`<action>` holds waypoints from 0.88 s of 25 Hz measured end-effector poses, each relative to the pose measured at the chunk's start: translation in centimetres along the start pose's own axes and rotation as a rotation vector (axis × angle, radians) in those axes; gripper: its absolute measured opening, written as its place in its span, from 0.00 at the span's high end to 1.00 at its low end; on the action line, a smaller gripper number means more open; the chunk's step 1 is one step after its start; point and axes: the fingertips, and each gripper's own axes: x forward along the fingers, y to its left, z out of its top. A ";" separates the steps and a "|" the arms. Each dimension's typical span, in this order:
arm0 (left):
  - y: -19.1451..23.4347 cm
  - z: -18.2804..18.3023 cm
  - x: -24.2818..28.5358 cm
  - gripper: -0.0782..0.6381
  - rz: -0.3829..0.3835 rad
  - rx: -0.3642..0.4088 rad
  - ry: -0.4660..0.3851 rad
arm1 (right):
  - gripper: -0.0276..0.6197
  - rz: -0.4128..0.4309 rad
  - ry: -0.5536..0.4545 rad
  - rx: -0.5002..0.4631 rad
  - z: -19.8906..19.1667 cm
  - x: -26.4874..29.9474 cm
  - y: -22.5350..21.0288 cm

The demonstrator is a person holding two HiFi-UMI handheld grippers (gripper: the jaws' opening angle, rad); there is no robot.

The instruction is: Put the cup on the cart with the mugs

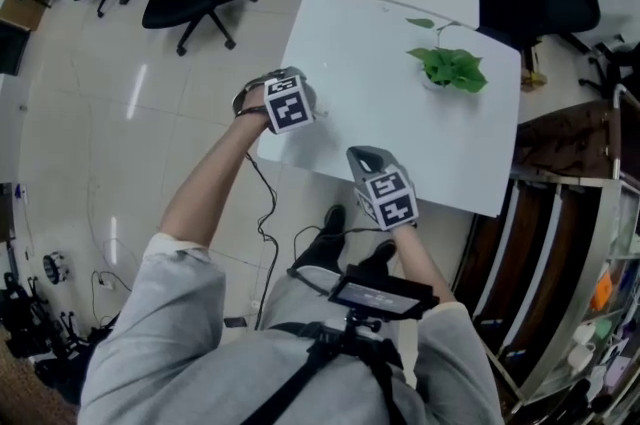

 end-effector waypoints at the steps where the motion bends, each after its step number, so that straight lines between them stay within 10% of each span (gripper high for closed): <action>1: -0.2 0.5 -0.9 0.33 0.008 0.014 0.000 | 0.95 -0.003 -0.005 0.002 0.2 -0.2 0.0; 22: -9.5 18.1 -6.6 0.33 -0.093 0.521 -0.106 | 0.95 -0.342 -0.139 0.233 -3.4 -14.2 -7.7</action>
